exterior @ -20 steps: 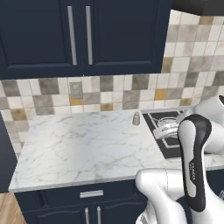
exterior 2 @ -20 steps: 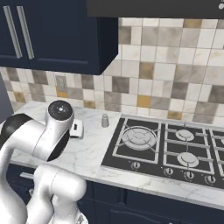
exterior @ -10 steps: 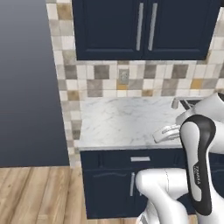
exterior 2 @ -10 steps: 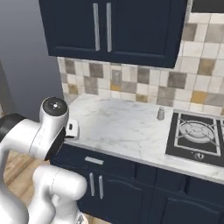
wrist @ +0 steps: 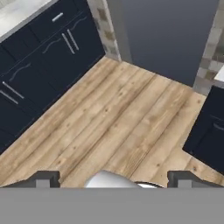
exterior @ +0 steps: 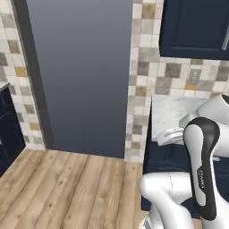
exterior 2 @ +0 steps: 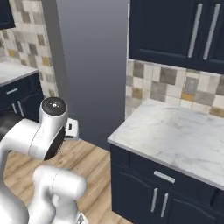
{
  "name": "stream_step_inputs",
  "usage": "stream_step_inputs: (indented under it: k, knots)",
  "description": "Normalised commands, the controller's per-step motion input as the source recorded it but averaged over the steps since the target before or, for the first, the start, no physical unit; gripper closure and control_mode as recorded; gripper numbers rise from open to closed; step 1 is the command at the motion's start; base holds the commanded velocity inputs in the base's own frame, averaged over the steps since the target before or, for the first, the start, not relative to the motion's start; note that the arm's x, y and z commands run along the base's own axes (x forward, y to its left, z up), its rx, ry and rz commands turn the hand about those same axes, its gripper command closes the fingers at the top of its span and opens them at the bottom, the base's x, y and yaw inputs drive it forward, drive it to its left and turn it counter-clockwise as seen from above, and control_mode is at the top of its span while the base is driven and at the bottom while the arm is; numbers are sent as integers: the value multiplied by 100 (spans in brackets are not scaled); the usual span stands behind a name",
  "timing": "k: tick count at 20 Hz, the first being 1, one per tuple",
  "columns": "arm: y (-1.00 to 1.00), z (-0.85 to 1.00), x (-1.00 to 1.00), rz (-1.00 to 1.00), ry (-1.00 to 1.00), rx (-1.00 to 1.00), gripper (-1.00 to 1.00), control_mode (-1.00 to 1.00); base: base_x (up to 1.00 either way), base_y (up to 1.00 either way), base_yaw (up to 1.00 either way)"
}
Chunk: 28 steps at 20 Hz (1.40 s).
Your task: Collect the turmeric, ketchup, and shaker from the cabinet and place them next to the stove.
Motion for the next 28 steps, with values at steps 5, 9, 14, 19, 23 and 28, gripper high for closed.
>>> stream_step_inputs:
  k: [5,9,14,19,23,28]
  knots:
    - [0,0,0,0,0,0,-100,100,0,86,47]
    - [0,0,0,0,0,0,-100,100,0,85,46]
    - [0,0,0,0,0,0,-100,100,-10,85,48]
    - [0,0,0,0,0,0,-100,100,-20,79,48]
    - [0,0,0,0,0,0,-100,100,-32,86,44]
    - [0,0,0,0,0,0,-100,100,-4,94,39]
